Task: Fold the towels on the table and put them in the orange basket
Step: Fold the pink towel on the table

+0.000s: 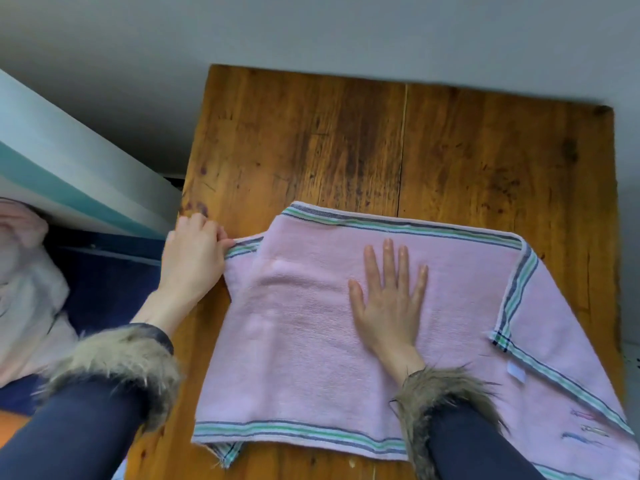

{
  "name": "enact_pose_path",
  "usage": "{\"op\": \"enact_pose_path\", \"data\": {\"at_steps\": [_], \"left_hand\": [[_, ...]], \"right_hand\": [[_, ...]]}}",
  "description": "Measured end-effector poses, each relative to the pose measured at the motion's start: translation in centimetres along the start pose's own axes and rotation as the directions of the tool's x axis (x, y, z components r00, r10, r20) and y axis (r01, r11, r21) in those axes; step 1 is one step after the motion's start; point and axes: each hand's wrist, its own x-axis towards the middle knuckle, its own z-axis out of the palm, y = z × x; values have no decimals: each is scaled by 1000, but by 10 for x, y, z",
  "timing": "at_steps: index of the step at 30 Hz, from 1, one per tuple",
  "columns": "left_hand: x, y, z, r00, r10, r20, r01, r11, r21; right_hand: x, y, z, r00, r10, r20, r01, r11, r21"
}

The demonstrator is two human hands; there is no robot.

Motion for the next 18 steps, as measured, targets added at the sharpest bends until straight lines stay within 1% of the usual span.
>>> {"op": "enact_pose_path", "data": {"at_steps": [3,5,7,9,12,14,16,18], "left_hand": [[36,-11,-19,991,-1,-133,13,996,92],[47,-12,-22,973,-30,-230,51,995,86],[44,-7,-12,959,-45,-278,61,997,49],[25,2,7,968,-34,-247,32,999,-15],[-16,9,35,989,-33,-145,16,993,-118],[-32,1,41,992,20,-122,-32,995,-99],[-33,-13,36,985,148,-92,-152,987,-44],[-25,-30,28,974,224,-20,-224,974,35]], "right_hand": [[0,0,1,1000,6,-20,-6,1000,-1],[0,-1,2,999,4,-39,-4,1000,10],[0,-1,2,999,6,-48,-6,1000,5],[0,-1,2,999,6,-47,-6,1000,-2],[0,0,3,999,8,-53,-9,1000,-8],[0,0,3,999,12,-50,-13,1000,-11],[0,0,4,999,14,-46,-14,1000,-15],[0,-1,4,999,12,-48,-12,1000,-14]]}}
